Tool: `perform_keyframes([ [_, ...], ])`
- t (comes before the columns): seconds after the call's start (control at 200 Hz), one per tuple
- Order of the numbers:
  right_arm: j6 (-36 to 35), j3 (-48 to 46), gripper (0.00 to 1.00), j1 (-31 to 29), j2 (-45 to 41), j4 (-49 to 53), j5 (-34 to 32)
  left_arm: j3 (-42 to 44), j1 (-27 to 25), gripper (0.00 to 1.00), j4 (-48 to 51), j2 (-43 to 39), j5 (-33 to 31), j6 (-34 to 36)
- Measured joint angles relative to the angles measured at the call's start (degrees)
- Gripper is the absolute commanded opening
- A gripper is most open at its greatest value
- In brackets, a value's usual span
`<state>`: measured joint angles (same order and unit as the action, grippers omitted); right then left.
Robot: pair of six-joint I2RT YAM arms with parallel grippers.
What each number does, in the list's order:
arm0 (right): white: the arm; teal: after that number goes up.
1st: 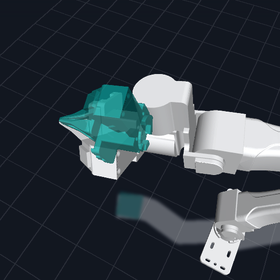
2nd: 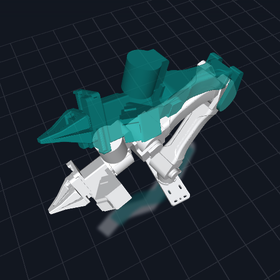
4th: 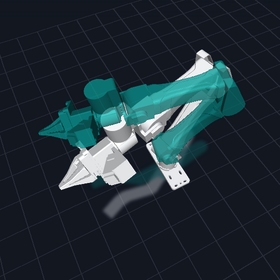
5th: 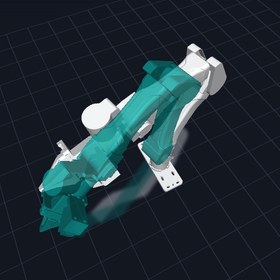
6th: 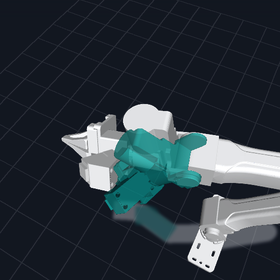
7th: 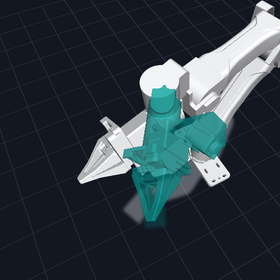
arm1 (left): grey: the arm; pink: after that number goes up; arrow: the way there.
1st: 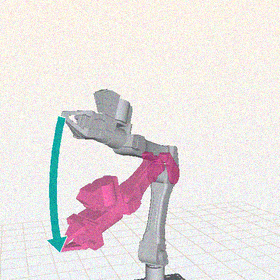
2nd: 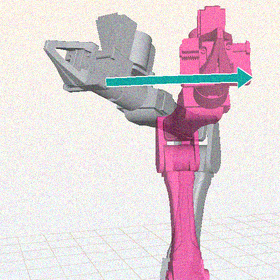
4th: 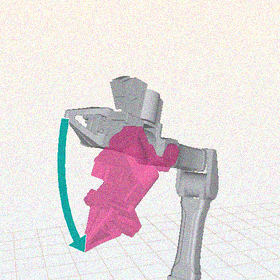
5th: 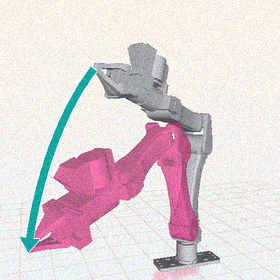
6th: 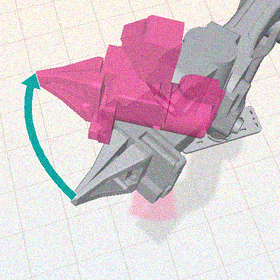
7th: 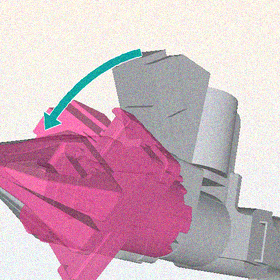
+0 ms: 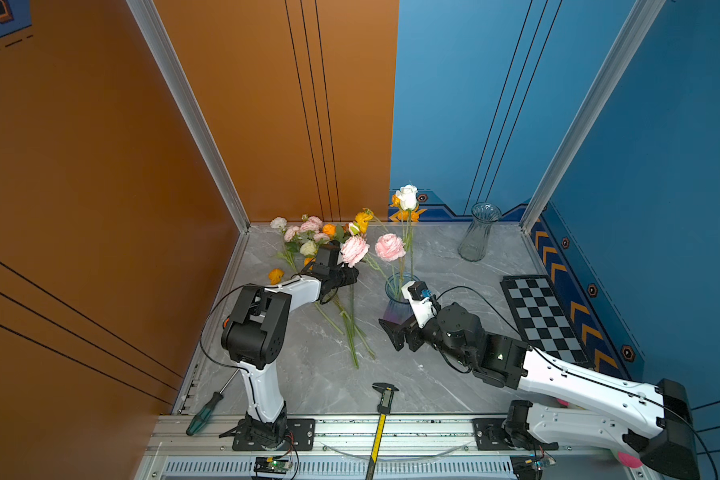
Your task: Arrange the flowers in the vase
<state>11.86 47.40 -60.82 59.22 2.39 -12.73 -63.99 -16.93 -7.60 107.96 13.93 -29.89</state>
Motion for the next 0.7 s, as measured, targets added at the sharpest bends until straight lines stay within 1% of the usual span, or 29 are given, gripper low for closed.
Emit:
perform_keyframes([
  [0.165,-0.02,0.0,1.0,1.38,-2.69,1.16,-0.87,-1.49,0.0,0.28,1.9,0.76,-1.01,0.04],
  [0.385,-0.02,0.0,1.0,1.97,-3.1,2.08,-1.07,-2.64,-0.02,0.28,3.32,1.44,-1.92,0.07],
  [0.476,-0.02,0.0,1.0,2.01,-3.1,2.12,-1.07,-3.06,-0.39,0.26,3.63,2.38,-1.92,0.09],
  [0.551,-0.02,0.0,1.0,2.01,-3.1,2.14,-1.05,-3.45,-0.66,0.21,4.07,3.26,-1.9,0.26],
  [0.641,-0.02,0.0,1.0,2.01,-3.1,2.16,-1.05,-3.98,-1.03,0.07,4.44,4.15,-1.88,0.07],
  [0.701,-0.02,0.0,1.0,2.01,-3.13,2.19,-1.05,-4.17,-1.2,0.01,4.52,4.35,-1.84,0.11],
])
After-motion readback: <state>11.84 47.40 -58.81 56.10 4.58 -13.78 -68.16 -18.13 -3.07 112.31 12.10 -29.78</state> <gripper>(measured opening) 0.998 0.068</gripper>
